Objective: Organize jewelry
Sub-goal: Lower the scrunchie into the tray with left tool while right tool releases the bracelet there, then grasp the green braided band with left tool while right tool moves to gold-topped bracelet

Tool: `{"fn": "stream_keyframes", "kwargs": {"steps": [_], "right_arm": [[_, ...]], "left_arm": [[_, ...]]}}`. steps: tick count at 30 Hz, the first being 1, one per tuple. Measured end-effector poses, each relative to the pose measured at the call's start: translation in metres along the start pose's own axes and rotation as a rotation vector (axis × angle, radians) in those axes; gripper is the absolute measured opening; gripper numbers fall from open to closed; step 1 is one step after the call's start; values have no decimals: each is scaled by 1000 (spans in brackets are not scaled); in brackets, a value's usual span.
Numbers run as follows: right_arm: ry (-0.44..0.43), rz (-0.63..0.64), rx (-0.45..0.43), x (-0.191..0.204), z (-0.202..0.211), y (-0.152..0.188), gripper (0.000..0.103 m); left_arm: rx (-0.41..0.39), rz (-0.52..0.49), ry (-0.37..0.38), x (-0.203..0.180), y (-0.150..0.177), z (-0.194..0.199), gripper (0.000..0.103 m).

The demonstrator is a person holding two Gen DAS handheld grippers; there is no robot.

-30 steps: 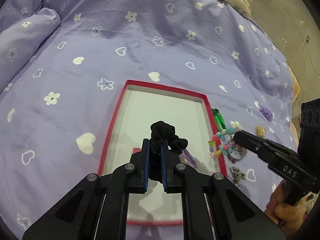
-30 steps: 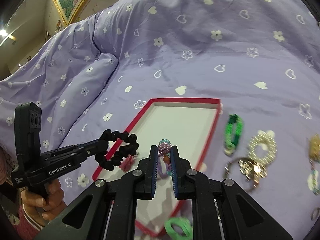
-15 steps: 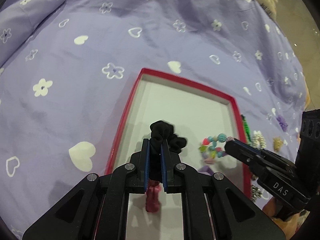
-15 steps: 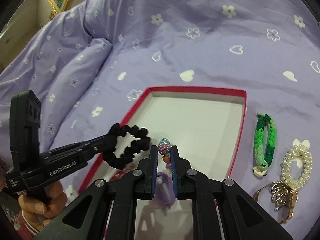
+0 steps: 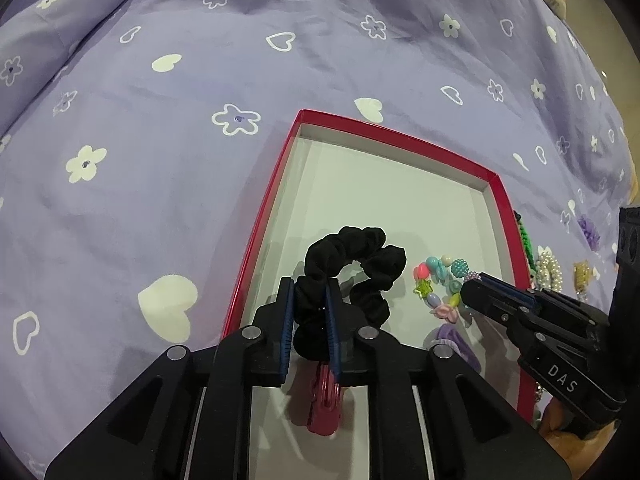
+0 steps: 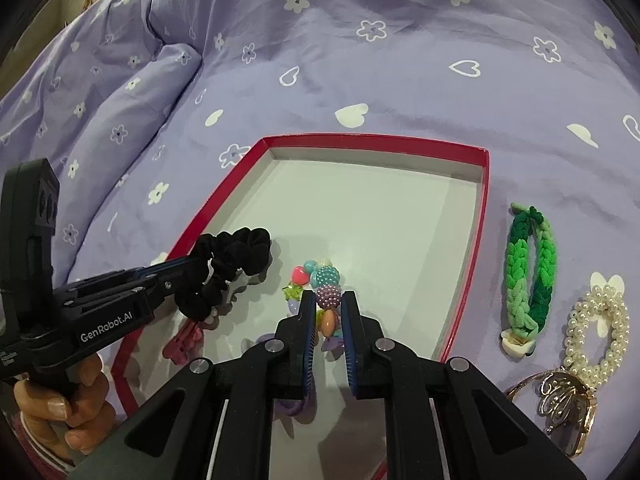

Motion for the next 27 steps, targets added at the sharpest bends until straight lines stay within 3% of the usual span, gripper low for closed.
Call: {"fn": "stream_keyframes", "kwargs": {"steps": [5,7,9,16,27], "right_arm": [[2,0,3,0,1,-1,15],[-4,-8,2,-1,2,-1,22],[-14,-17,-10,-2,7,-2,38],[-43,-37,-63,1,34,-5,38],[-32,-88,-160,-25,97,7,44]], "left_arm": [[8,-15,-19,-1,2,1,21],[6,-16,-24,-1,2,4,27],[1,-21,-34,-1,1,6,30],[-12,-8,-34,-3,5,20,46],[-66,-42,19,-35,13,58,49]]}}
Point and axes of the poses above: each gripper's, at about its wrist camera, not at the fingertips, and z roughly against the way its jaws point, x to its left, y to its underside, the point moved 7 cm from there along -z, roughly the way its jaws point, and after that the axes turned 2 degrees about y, right-handed, at the moved point
